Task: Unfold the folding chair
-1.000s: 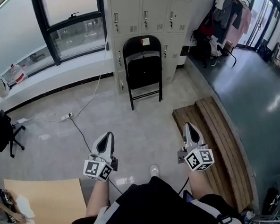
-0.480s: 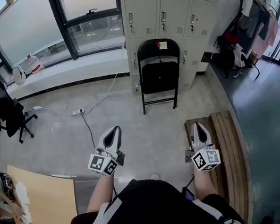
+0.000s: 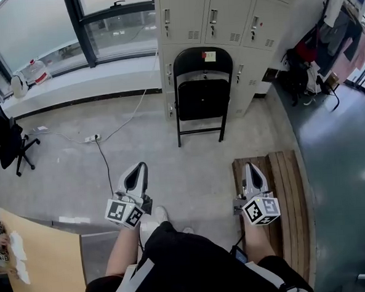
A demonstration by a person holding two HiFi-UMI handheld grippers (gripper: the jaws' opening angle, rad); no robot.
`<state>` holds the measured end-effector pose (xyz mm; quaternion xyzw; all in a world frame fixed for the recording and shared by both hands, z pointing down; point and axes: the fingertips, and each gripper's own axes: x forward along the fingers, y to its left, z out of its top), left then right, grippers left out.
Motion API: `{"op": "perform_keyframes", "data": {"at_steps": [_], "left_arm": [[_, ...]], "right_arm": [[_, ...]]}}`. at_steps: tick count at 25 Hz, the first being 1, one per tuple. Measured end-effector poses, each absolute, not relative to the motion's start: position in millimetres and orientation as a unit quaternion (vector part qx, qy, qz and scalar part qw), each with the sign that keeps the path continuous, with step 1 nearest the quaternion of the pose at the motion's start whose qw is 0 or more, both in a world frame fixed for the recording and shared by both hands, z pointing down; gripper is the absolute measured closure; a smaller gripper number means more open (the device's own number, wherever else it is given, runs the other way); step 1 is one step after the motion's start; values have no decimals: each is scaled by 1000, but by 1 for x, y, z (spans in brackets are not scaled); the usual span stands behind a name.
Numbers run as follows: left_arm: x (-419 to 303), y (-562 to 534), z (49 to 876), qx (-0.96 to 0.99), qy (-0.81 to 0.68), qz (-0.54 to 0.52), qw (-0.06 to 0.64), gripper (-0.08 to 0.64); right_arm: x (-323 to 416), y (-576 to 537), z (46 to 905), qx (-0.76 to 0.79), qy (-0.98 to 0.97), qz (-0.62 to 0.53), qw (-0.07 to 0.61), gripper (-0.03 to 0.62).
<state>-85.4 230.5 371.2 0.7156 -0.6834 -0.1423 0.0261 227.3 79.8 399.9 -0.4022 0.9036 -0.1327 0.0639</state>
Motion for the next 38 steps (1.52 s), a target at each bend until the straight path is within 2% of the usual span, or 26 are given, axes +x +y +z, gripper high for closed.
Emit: {"op": "perform_keyframes", "data": {"at_steps": [12, 28, 38], "left_arm": [[-131, 121, 364, 745, -648, -159, 15, 560], [-242, 31, 366, 761, -627, -162, 26, 560], [-253, -26, 379, 772, -615, -160, 33, 560]], "right_arm": [[193, 7, 375, -434, 888, -117, 91, 589], [51, -84, 376, -441, 886, -121, 73, 588], [51, -131, 381, -473, 867, -135, 75, 588]]}}
